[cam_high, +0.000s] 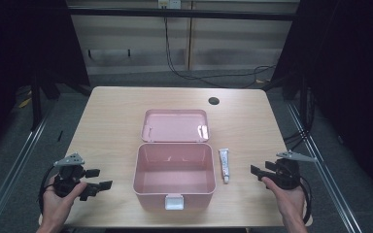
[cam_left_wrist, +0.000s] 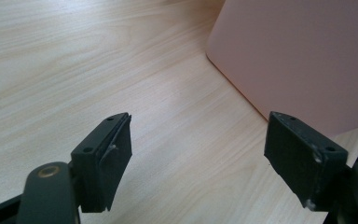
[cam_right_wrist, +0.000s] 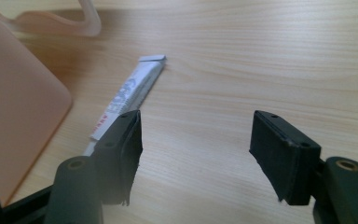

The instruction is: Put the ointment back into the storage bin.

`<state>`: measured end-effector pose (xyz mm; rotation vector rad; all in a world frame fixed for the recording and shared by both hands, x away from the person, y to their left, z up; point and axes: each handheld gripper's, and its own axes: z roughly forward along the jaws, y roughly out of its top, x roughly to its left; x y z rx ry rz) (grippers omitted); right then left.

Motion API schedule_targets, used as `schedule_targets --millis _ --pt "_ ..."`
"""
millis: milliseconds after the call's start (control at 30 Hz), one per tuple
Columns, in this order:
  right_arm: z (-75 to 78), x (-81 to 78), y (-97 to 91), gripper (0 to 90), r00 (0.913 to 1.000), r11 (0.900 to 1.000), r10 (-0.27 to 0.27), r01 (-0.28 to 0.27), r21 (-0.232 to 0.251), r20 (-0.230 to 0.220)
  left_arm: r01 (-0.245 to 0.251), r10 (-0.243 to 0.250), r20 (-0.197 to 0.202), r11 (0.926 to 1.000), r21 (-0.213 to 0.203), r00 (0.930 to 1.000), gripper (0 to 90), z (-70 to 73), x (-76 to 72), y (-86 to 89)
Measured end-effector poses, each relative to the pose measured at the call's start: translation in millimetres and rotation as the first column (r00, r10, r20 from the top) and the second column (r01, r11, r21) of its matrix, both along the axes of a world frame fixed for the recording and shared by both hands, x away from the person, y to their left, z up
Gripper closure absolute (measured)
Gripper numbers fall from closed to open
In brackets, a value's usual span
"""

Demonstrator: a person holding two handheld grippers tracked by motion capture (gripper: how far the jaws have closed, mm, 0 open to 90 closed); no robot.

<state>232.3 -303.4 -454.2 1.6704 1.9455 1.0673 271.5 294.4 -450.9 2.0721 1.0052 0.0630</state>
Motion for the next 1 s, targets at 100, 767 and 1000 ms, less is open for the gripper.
schedule_targets --millis 100,767,1000 --pt "0.7 -1.6 -0.8 35.2 0.9997 0.9996 0.013 -0.012 0.026 -0.021 -0.003 0.003 -0.002 1.0000 -0.002 1.0000 23.0 0.5 -0.2 0.8" --pt "23.5 1.4 7.7 51.0 0.9780 0.9985 0.052 -0.054 -0.002 -0.202 -0.004 0.004 -0.005 1.0000 0.002 1.0000 24.1 0.4 -1.0 1.7" --pt "30.6 13.0 20.4 50.7 0.9537 0.9945 0.095 -0.104 -0.015 -0.286 -0.006 0.006 -0.008 1.0000 -0.002 1.0000 24.1 0.1 -1.6 2.7"
